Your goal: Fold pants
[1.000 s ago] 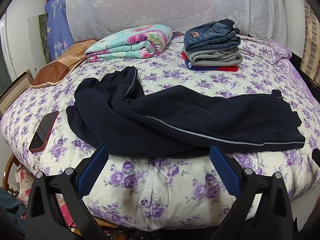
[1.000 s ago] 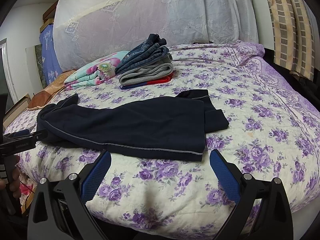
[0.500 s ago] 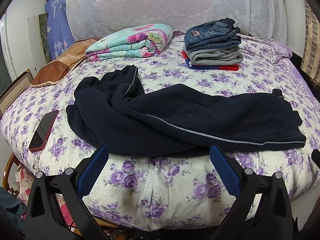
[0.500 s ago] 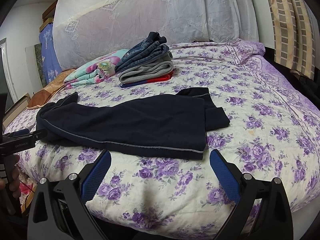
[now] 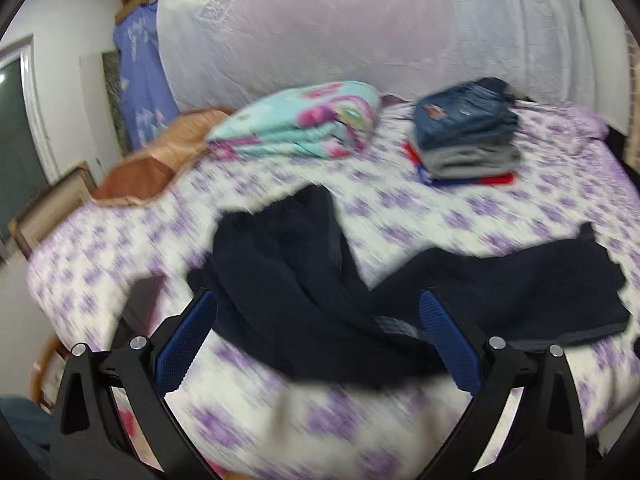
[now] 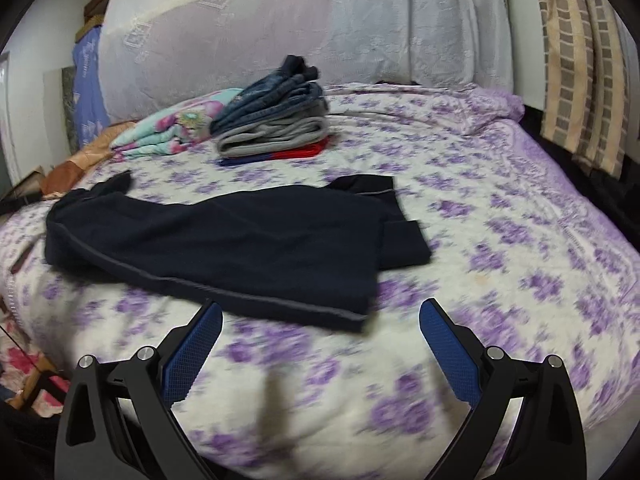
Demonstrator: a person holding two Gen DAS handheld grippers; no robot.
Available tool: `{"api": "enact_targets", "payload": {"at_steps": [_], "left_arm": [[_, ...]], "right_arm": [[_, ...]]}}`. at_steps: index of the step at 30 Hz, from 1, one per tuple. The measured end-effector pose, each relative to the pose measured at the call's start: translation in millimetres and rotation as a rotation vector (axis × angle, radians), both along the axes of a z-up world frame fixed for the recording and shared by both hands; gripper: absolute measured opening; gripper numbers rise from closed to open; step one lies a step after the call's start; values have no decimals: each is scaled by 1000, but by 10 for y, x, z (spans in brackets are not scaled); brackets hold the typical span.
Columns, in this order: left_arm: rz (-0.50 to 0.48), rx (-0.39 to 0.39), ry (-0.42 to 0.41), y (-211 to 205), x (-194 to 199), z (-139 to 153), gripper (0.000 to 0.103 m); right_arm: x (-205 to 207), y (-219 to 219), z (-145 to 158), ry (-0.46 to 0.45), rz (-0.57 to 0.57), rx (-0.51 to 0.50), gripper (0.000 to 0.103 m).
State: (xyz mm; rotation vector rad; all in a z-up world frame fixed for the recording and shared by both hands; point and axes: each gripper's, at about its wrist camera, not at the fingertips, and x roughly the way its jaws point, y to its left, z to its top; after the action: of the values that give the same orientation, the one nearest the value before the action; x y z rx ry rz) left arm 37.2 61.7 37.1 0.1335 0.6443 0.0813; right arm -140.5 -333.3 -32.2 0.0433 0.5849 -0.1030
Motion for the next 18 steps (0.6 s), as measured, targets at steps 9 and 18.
{"api": "enact_targets", "payload": {"at_steps": [9,18], "left_arm": [[30,217,356,-194,1987,-342,98],[-28,138,572,-133,2339,-913,52]], "right_arm": [[382,-463,-35,55,-95,17,99],[573,-595,-120,156,111,78,100]]}}
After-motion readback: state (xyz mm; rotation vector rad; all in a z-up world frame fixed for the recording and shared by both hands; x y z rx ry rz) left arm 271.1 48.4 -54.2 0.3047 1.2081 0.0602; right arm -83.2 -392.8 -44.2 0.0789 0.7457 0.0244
